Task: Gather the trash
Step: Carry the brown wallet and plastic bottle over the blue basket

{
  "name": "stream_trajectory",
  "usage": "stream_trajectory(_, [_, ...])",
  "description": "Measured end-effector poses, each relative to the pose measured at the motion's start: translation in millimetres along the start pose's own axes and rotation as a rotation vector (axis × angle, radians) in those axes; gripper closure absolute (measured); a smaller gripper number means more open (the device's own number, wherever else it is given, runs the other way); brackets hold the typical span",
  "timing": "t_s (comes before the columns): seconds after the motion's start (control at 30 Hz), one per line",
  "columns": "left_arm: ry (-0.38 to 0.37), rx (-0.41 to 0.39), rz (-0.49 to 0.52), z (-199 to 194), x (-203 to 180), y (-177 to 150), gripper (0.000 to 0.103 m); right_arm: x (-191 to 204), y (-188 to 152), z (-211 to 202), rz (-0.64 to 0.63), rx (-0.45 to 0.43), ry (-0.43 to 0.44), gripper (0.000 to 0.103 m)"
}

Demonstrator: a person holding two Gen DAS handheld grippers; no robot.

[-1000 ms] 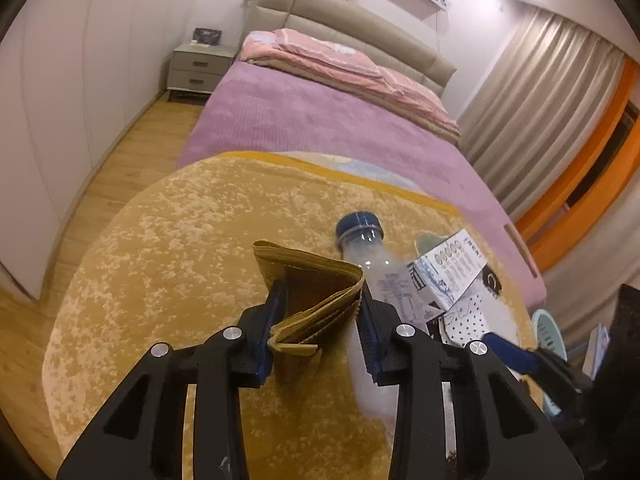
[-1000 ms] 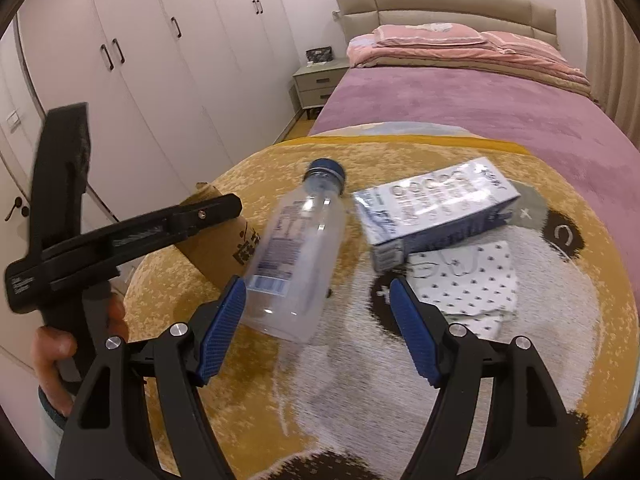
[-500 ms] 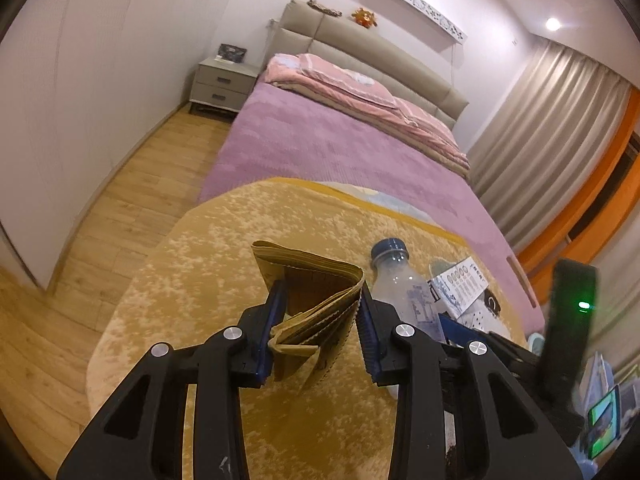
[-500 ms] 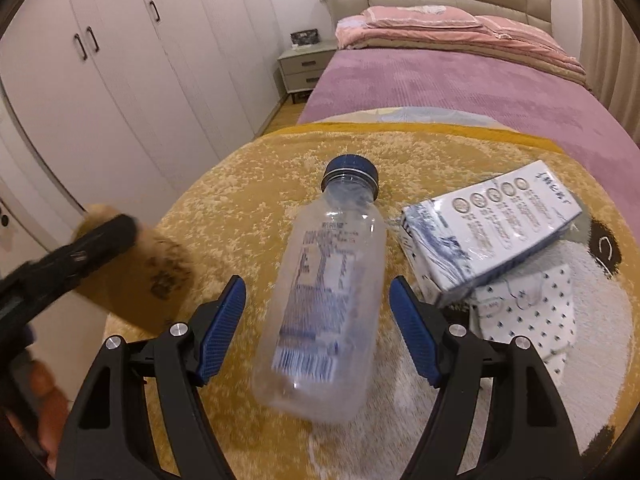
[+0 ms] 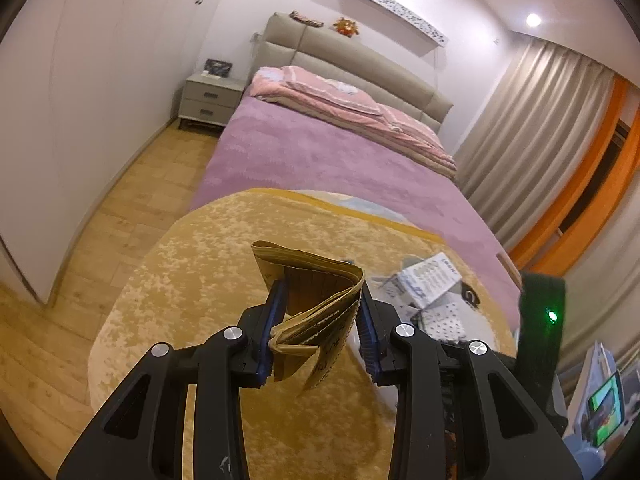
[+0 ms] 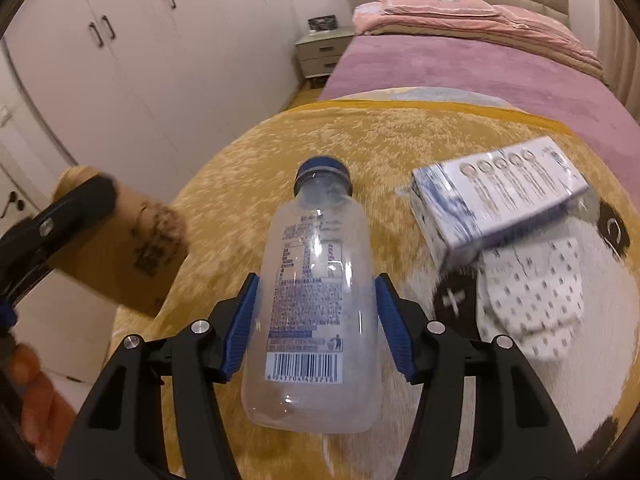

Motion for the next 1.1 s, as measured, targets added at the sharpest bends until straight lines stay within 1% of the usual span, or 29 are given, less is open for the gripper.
stream_trajectory(0.2, [-0.023,0.012,0.039,-1,-27,-9,0.070,-18,-31,-43,0.010,-0.027,0.043,0.049])
stream_trajectory(0.3, [-0.036,0.020,0.060,0,-41,-16,0.070,-30,-47,-67,0.024,-0.049,0.047,0.049])
stream_trajectory(0.37, [-0.052,0.029,0.078,4,-55,-21,0.070,-44,-57,-86,0.043,-0.078,0.044,0.049])
stream_trajectory(0.5, [-0.104,0.049,0.106,14,-81,-29,0.070,-73,-72,-118,0.087,-0.143,-0.001,0.049])
stream_trajectory(0.6, [-0.179,0.081,0.138,30,-112,-35,0.070,-104,-79,-141,0.140,-0.200,-0.057,0.049])
stream_trajectory(0.63, [-0.190,0.089,0.154,35,-120,-37,0.070,-115,-81,-149,0.162,-0.218,-0.073,0.049])
stream_trajectory(0.77, [-0.250,0.132,0.233,59,-168,-46,0.070,-162,-91,-171,0.246,-0.262,-0.134,0.049])
stream_trajectory(1.0, [-0.351,0.219,0.363,108,-252,-63,0.070,-253,-116,-206,0.437,-0.330,-0.232,0.049])
stream_trajectory(1.1, [-0.395,0.255,0.395,129,-284,-71,0.070,-289,-128,-220,0.508,-0.358,-0.292,0.049])
Point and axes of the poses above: each gripper's, at about its wrist camera, not at the fingertips, and z roughly the way its jaws point, x to its left, y to its top, the point moved 2 cm from there along z, roughly the way its jaws point, and after that the axes turned 12 degrees about -y, right-handed, at the moved point
